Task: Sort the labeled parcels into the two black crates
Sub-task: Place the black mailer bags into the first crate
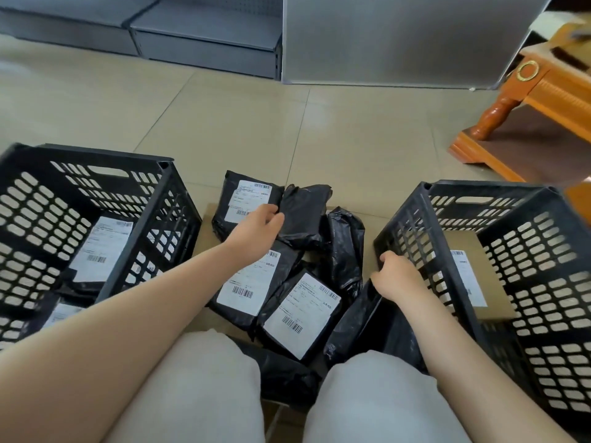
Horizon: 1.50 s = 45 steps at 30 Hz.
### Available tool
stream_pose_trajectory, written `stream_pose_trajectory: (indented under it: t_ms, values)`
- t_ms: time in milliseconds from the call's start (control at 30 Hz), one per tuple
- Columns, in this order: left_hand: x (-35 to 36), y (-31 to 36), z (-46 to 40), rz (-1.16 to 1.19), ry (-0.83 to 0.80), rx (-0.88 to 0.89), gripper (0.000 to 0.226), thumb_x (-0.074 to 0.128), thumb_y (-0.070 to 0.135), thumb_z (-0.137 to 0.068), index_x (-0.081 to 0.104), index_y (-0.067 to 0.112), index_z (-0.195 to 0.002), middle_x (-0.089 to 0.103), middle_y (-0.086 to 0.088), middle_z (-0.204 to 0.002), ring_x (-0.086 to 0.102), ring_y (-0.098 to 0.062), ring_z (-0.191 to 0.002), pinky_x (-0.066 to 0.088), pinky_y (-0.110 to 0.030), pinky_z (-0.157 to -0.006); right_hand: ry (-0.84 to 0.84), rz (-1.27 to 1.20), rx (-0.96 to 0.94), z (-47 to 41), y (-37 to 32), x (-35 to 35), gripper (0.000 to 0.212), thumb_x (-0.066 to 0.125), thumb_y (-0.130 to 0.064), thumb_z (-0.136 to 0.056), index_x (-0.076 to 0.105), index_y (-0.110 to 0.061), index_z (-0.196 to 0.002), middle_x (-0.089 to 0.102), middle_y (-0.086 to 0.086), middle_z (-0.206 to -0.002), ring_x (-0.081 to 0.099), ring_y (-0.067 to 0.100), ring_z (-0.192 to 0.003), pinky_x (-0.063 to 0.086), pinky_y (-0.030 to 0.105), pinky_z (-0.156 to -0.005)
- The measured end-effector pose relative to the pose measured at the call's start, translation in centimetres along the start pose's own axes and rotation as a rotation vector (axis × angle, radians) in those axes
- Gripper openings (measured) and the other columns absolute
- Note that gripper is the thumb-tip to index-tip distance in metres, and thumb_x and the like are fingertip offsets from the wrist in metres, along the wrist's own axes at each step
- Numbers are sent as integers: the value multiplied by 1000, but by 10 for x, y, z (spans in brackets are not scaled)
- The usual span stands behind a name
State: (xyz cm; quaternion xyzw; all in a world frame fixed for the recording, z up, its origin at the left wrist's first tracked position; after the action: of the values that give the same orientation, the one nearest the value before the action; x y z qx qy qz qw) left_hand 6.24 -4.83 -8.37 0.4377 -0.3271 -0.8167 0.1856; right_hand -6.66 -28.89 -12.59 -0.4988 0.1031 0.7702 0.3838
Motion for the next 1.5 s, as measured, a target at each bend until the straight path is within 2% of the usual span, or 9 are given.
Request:
stream_pose_trajectory:
  t_ms: [200, 367, 467, 567, 700, 833, 1000, 1300, 1500]
  values:
    - [15, 8, -1, 215, -61, 8, 36, 37, 41, -102, 57, 27, -129, 64, 13, -121, 55, -9, -115, 39, -23, -81, -41, 1, 98, -2, 6, 17, 40, 56, -28, -98, 57, -3, -129, 62, 17, -124, 58, 32, -114, 44, 28, -76]
    - [21, -1, -2, 164, -142, -42, 34, 41, 42, -100, 62, 26, -121, 63, 10, -121, 56, -11, -114, 39, -31, -95, 7, 28, 98, -5, 12, 18, 24, 58, -27, -94, 71, -10, -106, 68, 8, -100, 63, 29, -89, 49, 30, -71]
    - [27, -2, -2, 140, -203, -58, 33, 42, 42, -99, 63, 25, -119, 65, 8, -119, 57, -15, -115, 42, -35, -101, -33, 29, 100, -4, 17, 14, 26, 56, -31, -95, 70, -11, -100, 67, 8, -94, 61, 27, -84, 46, 29, -64]
    - [32, 3, 1, 108, -264, -42, 33, 44, 44, -99, 63, 24, -118, 66, -3, -117, 59, -16, -104, 43, -30, -85, -117, 2, 4, 4, 13, 10, 29, 49, -32, -100, 67, -11, -100, 67, 8, -98, 59, 24, -87, 46, 31, -71]
    - [38, 10, 8, 51, -377, 23, 23, 48, 38, -99, 59, 25, -114, 53, 8, -110, 48, -11, -102, 41, -21, -81, -63, -76, -111, 11, 1, -4, 26, 45, -33, -100, 57, -14, -87, 63, 6, -87, 57, 20, -79, 44, 34, -69]
    - [44, 11, 14, -165, -523, 62, 64, 57, 53, -93, 43, 23, -147, 50, 7, -143, 45, -15, -132, 34, -32, -110, 79, -77, -172, 18, -16, -26, 19, 43, -32, -102, 54, -18, -96, 60, 1, -81, 56, 16, -72, 38, 30, -55]
    - [49, 4, 15, -289, -654, 21, 89, 62, 67, -82, 28, 26, -154, 41, 3, -154, 42, -19, -138, 32, -35, -114, 192, -119, -264, 26, -33, -43, 14, 43, -29, -102, 53, -19, -105, 59, -3, -83, 54, 11, -71, 39, 27, -55]
    - [53, 17, 23, -66, -708, 7, 85, 56, 76, -76, 36, 35, -148, 51, 11, -139, 52, -15, -126, 47, -43, -104, 258, -249, -185, 16, -29, -32, 27, 48, -27, -99, 62, -14, -119, 57, -6, -87, 43, -2, -67, 33, 22, -55]
    - [50, 21, 22, -238, -683, 73, 42, 67, 38, -88, 53, 20, -123, 64, 0, -107, 64, -17, -95, 55, -35, -85, 166, -425, -161, 12, -31, -17, 22, 51, -29, -97, 64, -15, -108, 60, -7, -88, 54, 5, -74, 39, 25, -60]
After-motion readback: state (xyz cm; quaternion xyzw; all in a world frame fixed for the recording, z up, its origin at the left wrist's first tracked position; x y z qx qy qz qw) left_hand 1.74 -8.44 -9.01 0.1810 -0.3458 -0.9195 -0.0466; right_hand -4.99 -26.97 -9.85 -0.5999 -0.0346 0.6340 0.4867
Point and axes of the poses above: each hand's wrist, its own z-axis away from the middle knuckle, its own x-axis out of the palm, y = z × x, the point moved 3 cm from there along -z, towards the middle knuckle
